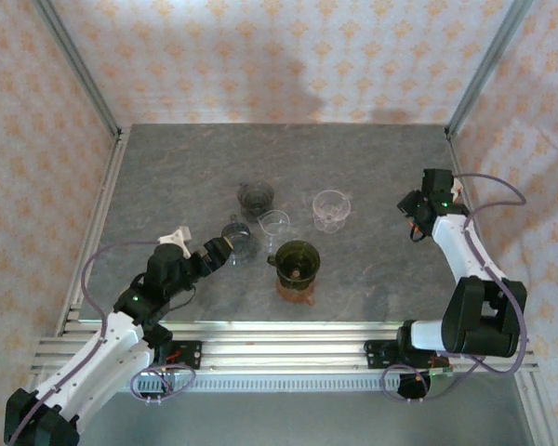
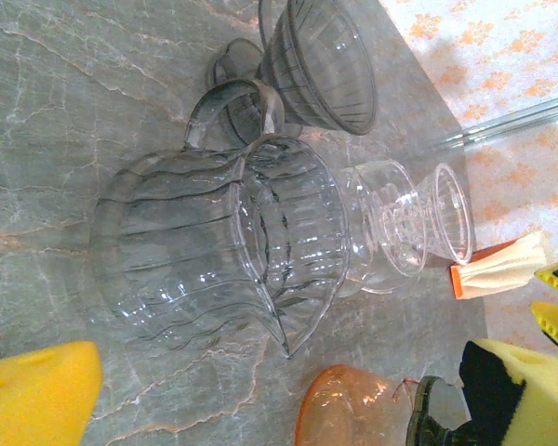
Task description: Place the coffee filter in the dripper
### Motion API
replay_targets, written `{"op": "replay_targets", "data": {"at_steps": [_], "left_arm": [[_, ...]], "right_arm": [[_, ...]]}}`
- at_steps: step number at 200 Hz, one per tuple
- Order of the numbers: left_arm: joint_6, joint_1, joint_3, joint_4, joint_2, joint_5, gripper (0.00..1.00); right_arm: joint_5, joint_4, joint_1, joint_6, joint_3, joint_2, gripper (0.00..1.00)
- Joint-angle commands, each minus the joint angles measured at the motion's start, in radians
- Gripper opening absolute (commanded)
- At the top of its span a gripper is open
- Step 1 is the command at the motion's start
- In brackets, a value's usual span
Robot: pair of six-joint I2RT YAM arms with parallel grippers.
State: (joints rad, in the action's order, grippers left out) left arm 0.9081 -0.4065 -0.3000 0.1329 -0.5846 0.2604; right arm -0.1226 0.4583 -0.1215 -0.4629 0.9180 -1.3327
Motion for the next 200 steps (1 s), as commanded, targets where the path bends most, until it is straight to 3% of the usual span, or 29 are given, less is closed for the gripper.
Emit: {"op": "replay_targets", "data": {"at_steps": [1,54,133,200], "left_arm": [[-0.02,-0.007,-0.002,-0.042,-0.014,0.026,1.0],[-0.024,-0.007,0.013,-0.057,-0.02,0.025,1.0],[-0.043,-0.007,0.002,-0.048,-0.03,0.017,1.0],[-0.042,-0.007,0.0,-0.062,-0.053,0.015,1.0]], "right_arm": [[0.06,0.024,-0.051,-0.018,0.012,-0.02,0.53],[0.156,0.086,-0.092,0.016,0.089,-0.081,0.46],[0.104,0.076,-0.114,0.077,0.186,-0.201,0.43],[0.118,0.088,-0.113,0.097,0.223,-0.267,0.34]]}}
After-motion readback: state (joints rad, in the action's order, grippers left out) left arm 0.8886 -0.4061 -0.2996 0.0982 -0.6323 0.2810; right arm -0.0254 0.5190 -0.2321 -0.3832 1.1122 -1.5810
